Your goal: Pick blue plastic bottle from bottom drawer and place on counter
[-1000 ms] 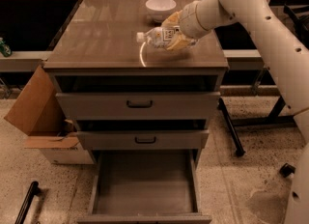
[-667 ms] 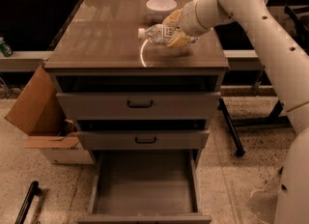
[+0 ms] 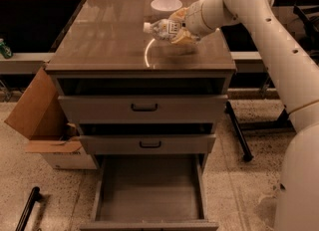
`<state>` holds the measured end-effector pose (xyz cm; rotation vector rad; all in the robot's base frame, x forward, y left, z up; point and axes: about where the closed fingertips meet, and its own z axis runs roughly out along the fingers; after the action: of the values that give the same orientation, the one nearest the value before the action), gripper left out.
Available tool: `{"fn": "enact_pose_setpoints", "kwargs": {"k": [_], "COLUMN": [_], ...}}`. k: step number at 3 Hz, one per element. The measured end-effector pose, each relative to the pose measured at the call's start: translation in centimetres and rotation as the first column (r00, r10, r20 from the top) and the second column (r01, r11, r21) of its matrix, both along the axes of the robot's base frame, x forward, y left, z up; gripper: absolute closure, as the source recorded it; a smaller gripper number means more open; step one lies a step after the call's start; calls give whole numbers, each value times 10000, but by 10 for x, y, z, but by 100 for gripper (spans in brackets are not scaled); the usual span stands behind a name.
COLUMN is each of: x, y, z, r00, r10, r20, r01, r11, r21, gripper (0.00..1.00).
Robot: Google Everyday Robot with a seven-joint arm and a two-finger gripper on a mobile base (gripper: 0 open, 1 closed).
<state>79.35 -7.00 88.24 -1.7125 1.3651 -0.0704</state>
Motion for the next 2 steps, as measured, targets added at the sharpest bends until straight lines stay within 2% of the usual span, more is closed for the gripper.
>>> {"fn": "enact_pose_setpoints", "kwargs": {"k": [1,2], "x": [2,3], "y": [0,1], "z": [0,1], "r00": [9998,9994], "r10": [161,309], "r20": [104,145], "r01": [-162,-310], "r11": [9998,9995], "r21": [78,81], "gripper": [4,0]}}
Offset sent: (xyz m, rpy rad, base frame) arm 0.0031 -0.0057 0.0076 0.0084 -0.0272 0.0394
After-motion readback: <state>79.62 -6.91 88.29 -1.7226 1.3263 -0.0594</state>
